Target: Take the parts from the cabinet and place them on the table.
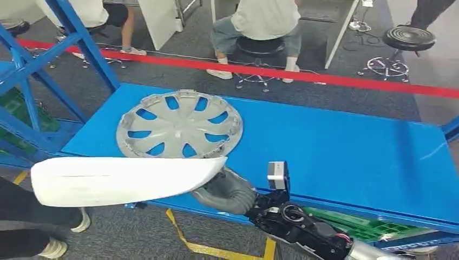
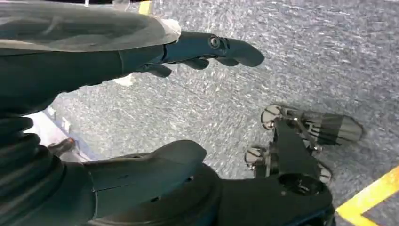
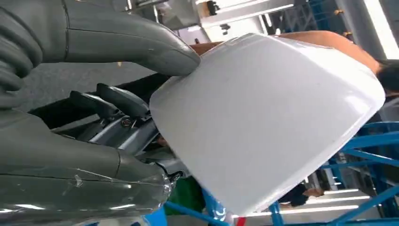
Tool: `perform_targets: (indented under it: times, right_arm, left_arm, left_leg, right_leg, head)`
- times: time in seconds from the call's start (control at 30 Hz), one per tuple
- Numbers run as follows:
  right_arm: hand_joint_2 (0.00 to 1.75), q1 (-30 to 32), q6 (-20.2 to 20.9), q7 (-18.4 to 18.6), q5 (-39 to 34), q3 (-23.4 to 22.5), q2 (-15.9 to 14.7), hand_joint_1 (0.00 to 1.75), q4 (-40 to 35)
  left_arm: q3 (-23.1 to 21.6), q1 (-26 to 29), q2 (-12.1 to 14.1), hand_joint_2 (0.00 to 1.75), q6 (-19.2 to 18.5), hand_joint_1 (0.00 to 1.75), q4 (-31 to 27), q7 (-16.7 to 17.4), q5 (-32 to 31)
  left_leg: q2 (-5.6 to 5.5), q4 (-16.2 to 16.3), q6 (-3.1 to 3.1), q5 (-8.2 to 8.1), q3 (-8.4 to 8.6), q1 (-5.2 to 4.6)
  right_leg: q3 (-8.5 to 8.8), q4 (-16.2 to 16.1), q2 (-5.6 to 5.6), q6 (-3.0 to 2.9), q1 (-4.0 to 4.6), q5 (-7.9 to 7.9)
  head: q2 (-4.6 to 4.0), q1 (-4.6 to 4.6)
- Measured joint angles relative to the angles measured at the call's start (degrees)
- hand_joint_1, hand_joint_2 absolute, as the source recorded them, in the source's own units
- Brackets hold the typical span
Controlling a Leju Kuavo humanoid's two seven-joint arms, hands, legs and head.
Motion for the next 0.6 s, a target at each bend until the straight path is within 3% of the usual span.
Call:
perform_targets:
  times: [0.03,0.07,0.1,0.13,0.2,0.23,0.27,0.3,0.33,0.4,0.43,0.47,0.53,0.6]
  right_arm:
    - [1.75,0.00,0.00,-0.02,0.00,-0.02,0.00,1.75,0.13]
    - [1.75,-0.01,0.00,-0.04,0.00,0.00,0.04,1.75,0.17]
    - [1.75,-0.11,0.00,-0.04,0.00,0.00,0.09,1.75,0.17]
    - [1.75,-0.13,0.00,-0.09,0.00,0.00,0.11,1.75,0.17]
    - [1.75,-0.05,0.00,-0.13,0.00,0.00,0.11,1.75,0.20]
    - [1.75,-0.05,0.00,-0.13,0.00,0.00,0.11,1.75,0.22]
    - [1.75,-0.04,0.00,-0.11,0.00,0.02,0.11,1.75,0.22]
    - [1.75,-0.03,0.00,-0.09,0.00,0.04,0.11,1.75,0.24]
    - [1.75,-0.04,0.00,-0.09,0.00,0.04,0.11,1.75,0.24]
    - [1.75,-0.09,-0.02,-0.09,0.00,0.04,0.11,1.75,0.24]
    - [1.75,-0.12,-0.02,-0.11,0.00,0.04,0.13,1.75,0.22]
    - [1.75,-0.17,-0.02,-0.15,0.00,-0.02,0.13,1.75,0.22]
    - [1.75,-0.14,-0.02,-0.15,0.02,0.02,0.13,1.75,0.22]
    - [1.75,-0.12,-0.28,-0.15,0.00,0.00,0.13,1.75,0.20]
  left_arm:
    - [0.00,0.15,0.02,1.75,0.00,0.00,0.00,-0.02,0.00]
    - [0.00,0.27,0.13,1.75,0.00,0.00,0.00,-0.02,0.00]
    - [0.00,0.28,0.15,1.75,0.00,0.00,0.07,-0.02,-0.02]
    - [0.00,0.21,0.09,1.75,0.00,0.00,0.07,-0.02,-0.02]
    - [0.00,0.11,0.02,1.75,0.00,0.00,0.07,-0.04,-0.02]
    - [0.00,0.13,0.00,1.75,0.00,0.00,0.07,-0.04,-0.02]
    - [0.00,0.17,-0.02,1.75,0.00,0.00,0.07,-0.04,-0.02]
    - [0.00,0.18,-0.02,1.75,0.00,0.00,0.07,-0.04,-0.04]
    - [0.00,0.23,0.02,1.75,0.00,0.00,0.07,-0.04,-0.02]
    - [0.00,0.13,0.13,1.75,0.00,0.00,0.07,-0.07,-0.04]
    - [0.00,-0.05,0.13,1.75,0.00,0.00,0.07,-0.09,-0.04]
    - [0.00,-0.19,0.13,1.75,0.00,0.00,0.07,-0.09,-0.07]
    - [0.00,-0.08,0.09,1.75,0.00,0.00,0.07,-0.09,-0.09]
    - [0.00,0.21,0.02,1.75,0.02,0.00,0.07,-0.09,-0.07]
  left_leg:
    - [-0.13,-0.11,-0.41,0.35,-0.15,0.00]
    - [-0.34,-0.09,-0.72,0.54,-0.23,-0.23]
    - [0.00,0.79,-0.88,-0.60,-0.45,0.10]
    - [0.52,3.17,-1.24,-2.74,-1.57,0.08]
    - [0.92,13.53,-1.99,-8.52,-6.15,0.36]
    - [0.98,17.80,-2.22,-10.30,-7.92,0.41]
    - [1.00,19.75,-2.34,-10.72,-8.53,0.46]
    - [1.04,18.51,-2.35,-9.81,-7.52,0.48]
    - [1.07,14.66,-2.25,-7.97,-4.96,0.48]
    - [1.69,2.54,-1.82,-3.87,2.64,0.46]
    - [2.35,-1.31,-1.46,-3.99,4.65,0.27]
    - [2.03,-1.32,-0.92,-3.34,4.40,0.10]
    - [1.84,-1.04,-0.41,-3.07,3.98,-0.14]
    - [1.95,-1.49,0.62,-2.15,3.79,0.36]
  right_leg:
    - [-0.19,0.17,-0.03,-0.26,0.12,0.19]
    - [-0.27,-0.26,-0.24,-0.72,-0.33,0.63]
    - [-0.24,-0.56,-0.81,-0.99,-0.61,1.07]
    - [-0.59,-0.58,-0.90,-1.39,-0.61,1.35]
    - [-1.59,-0.55,-1.71,-1.78,-0.49,1.90]
    - [-2.11,-0.51,-1.99,-1.78,-0.42,2.20]
    - [-2.58,-0.49,-2.24,-1.75,-0.37,2.52]
    - [-2.96,-0.48,-2.46,-1.69,-0.35,2.81]
    - [-3.27,-0.47,-2.65,-1.62,-0.34,3.07]
    - [-3.58,-0.42,-2.93,-1.19,-0.34,3.51]
    - [-3.69,-0.30,-3.08,-0.91,-0.01,3.61]
    - [-3.87,-0.16,-3.19,-0.69,0.16,3.75]
    - [-3.86,-0.29,-3.44,-0.01,-0.03,4.20]
    - [-4.15,0.24,-3.03,0.64,-0.21,3.76]
  head:
    - [0.00,0.00]
    - [0.00,-0.15]
    - [0.00,-0.26]
    - [0.00,-0.72]
    - [0.00,-1.92]
    - [0.00,-2.12]
    - [0.00,-2.34]
    - [0.00,-2.49]
    - [0.00,-2.54]
    - [0.00,-2.71]
    - [0.00,-2.80]
    - [0.00,-2.80]
    - [0.00,-2.27]
    - [0.00,-2.27]
